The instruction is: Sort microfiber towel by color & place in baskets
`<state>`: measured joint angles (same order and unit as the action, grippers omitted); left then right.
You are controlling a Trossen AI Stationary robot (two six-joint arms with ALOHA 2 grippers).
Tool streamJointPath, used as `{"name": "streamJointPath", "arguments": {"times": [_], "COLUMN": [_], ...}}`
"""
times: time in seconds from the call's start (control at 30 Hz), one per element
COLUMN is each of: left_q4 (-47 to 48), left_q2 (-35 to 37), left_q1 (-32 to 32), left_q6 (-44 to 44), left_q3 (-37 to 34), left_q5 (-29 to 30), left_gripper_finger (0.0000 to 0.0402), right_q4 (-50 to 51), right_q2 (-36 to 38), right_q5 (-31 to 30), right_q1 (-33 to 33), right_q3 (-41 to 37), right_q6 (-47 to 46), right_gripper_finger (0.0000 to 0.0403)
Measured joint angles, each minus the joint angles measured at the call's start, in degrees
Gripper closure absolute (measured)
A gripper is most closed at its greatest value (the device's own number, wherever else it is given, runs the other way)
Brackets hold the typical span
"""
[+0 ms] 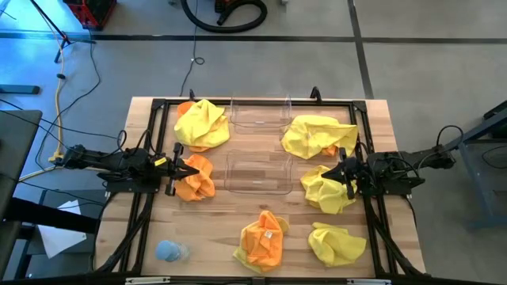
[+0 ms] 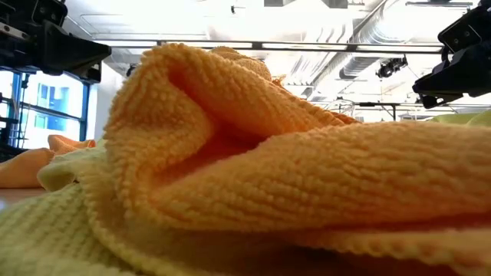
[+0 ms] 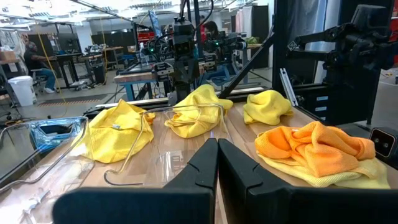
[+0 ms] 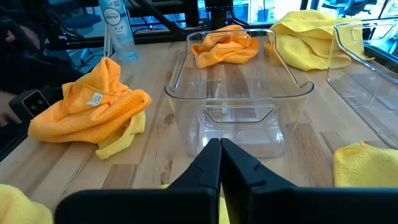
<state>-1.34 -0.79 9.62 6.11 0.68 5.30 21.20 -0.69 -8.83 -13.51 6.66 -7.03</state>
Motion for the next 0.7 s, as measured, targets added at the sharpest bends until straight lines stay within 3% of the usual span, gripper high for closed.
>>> {"name": "streamJointPath", "arguments": {"times": [0.7], "left_q4": [-0.22], "left_q2": [0.00], "left_q1": [-0.01], "left_q6": [0.04], "left_q3": [-0.01], "left_q5": [1.02], "left_gripper_finger": [0.0402], "right_q4": [0.00], "right_q2": [0.02], "right_q5": [-0.01], "right_q1": [0.00], "right_q3": [0.01], "right_q6": [0.00], "right_gripper_finger": [0.0402]}}
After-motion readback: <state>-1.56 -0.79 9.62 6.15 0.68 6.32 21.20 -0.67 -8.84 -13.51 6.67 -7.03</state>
